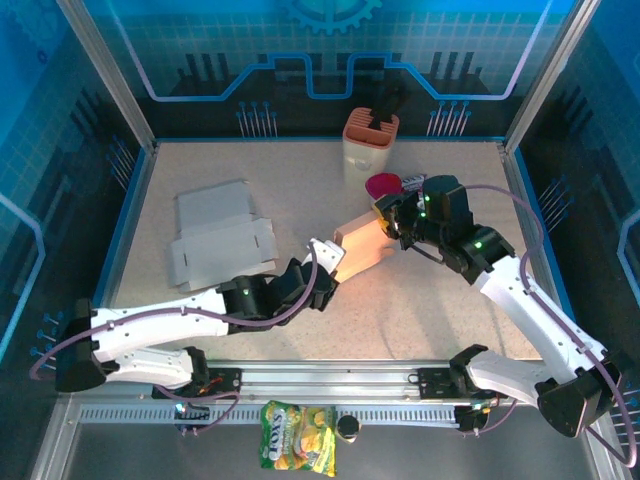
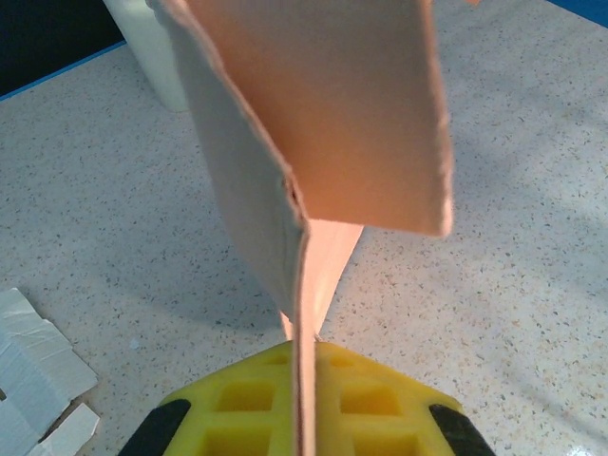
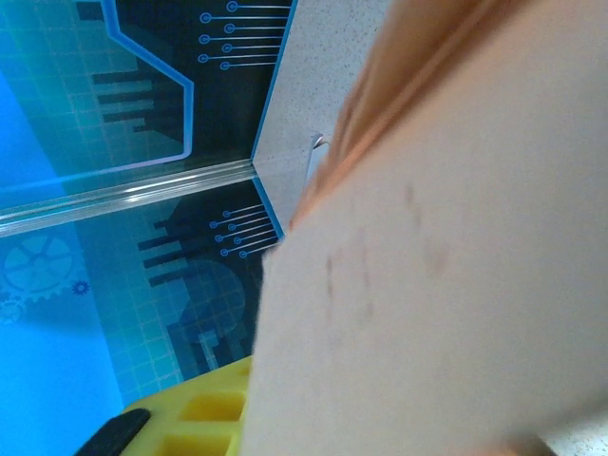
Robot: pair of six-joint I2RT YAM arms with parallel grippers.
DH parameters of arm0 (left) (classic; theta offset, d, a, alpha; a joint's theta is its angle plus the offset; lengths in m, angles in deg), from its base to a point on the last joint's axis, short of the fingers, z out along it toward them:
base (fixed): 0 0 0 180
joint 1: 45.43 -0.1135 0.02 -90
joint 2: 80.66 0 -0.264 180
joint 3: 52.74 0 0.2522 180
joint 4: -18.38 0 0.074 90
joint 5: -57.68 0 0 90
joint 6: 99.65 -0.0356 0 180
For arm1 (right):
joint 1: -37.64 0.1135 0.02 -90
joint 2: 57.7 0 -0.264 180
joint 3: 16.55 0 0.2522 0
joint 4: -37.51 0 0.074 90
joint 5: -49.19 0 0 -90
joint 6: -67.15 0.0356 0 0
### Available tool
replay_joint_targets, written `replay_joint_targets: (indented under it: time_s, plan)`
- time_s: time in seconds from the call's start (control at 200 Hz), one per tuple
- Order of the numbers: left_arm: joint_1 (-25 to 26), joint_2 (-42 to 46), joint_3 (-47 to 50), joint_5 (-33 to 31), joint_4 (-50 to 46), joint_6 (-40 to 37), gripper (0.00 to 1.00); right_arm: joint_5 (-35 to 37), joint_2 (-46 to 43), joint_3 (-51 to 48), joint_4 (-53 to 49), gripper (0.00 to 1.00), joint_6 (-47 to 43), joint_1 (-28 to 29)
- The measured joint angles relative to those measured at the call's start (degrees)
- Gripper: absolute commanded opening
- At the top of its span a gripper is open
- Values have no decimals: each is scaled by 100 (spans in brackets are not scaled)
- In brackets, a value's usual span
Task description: Fold the paper box
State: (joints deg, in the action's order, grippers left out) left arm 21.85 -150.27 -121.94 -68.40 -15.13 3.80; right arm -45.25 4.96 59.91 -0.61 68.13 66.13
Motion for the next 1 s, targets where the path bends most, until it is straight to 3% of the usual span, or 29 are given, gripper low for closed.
replay_joint_targets:
  time_s: [0.585,0.755,0.82,1.0]
  plan:
    - [0,-173,-229,59,-13,15,0,426,-201,151,-181,41,-378,227]
    - [0,-195,-247,63,-37,17,0,428,-223,256,-197,34,-452,227]
    - [0,-234,-284,90,-57,17,0,426,-223,258,-197,26,-452,227]
    - [0,-317,-378,127,-79,17,0,431,-223,258,-214,15,-505,229]
